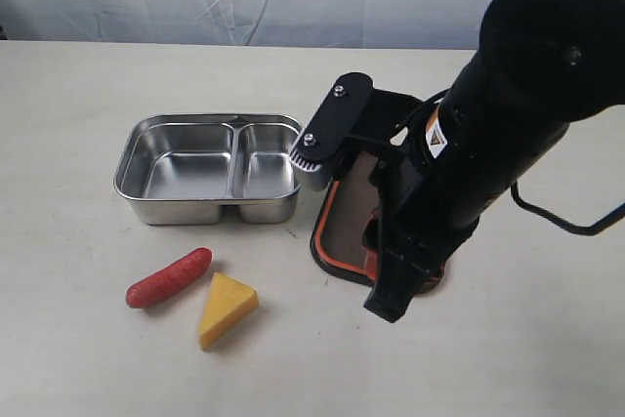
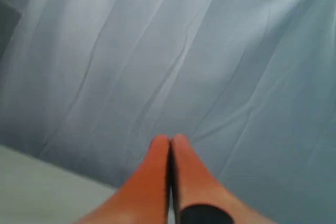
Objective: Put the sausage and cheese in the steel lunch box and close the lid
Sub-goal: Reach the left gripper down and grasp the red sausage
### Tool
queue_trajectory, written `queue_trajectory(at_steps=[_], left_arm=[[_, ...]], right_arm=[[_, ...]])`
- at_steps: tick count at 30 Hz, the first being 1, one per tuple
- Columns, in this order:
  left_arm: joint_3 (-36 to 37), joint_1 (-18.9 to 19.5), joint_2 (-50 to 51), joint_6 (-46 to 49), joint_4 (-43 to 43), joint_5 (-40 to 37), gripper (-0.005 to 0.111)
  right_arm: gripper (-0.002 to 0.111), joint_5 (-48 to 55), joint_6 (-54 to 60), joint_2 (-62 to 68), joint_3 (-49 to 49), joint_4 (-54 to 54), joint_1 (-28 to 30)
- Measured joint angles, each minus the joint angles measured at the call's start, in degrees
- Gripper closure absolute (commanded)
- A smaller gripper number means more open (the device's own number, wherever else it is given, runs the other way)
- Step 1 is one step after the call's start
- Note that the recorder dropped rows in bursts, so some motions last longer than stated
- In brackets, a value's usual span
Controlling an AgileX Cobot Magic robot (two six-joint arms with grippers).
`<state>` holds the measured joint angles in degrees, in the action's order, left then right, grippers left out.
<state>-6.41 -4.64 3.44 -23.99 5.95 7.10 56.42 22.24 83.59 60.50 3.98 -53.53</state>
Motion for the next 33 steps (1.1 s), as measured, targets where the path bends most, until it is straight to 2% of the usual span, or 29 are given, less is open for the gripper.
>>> queue_trajectory(at_steps=[3,6,11,13,15,19,24,25,27,31,33], left_arm=[[-9.44,0.00,6.39,0.75,-7.29,-14.20,0.107],[-20.50,-0.70,16.26,10.31,-9.42,-25.19,0.107],[-40.07,-1.52,38.20,35.44,1.33,-46.54,0.107],[-44.96,-1.58,45.73,41.48,5.53,-54.81,0.107],[-47.58,-1.58,52.32,44.55,8.52,-59.45,0.107],[-48.26,-2.04,62.95,46.57,11.42,-62.27,0.107],[-48.26,-6.72,71.43,46.51,13.14,-65.11,0.106],[-48.26,-7.80,72.43,46.36,13.62,-65.73,0.103],[-48.26,-9.66,74.77,45.96,14.29,-66.31,0.094],[-48.26,-11.15,79.31,45.96,15.95,-67.07,0.058],[-48.26,-11.50,81.93,46.54,16.55,-67.82,0.047]], right_arm=[[0.066,-1.17,0.00,0.00,0.00,-1.67,0.00],[0.066,-2.43,0.00,0.00,0.00,-2.97,0.00],[0.066,-3.35,0.00,0.00,0.00,-3.55,0.00],[0.066,-3.46,-0.36,0.00,0.00,-3.55,0.00],[0.066,-3.46,-0.95,0.00,0.00,-3.55,0.00],[0.066,-3.46,-2.23,0.00,0.00,-3.55,0.00],[0.066,-3.46,-2.49,0.00,0.00,-3.55,0.00],[0.066,-3.46,-2.49,0.00,0.00,-3.55,0.00],[0.066,-3.46,-2.64,0.00,0.00,-3.55,0.00],[0.066,-3.46,-2.73,0.00,0.00,-3.55,0.00],[0.066,-3.46,-2.73,0.00,0.00,-3.55,0.00]])
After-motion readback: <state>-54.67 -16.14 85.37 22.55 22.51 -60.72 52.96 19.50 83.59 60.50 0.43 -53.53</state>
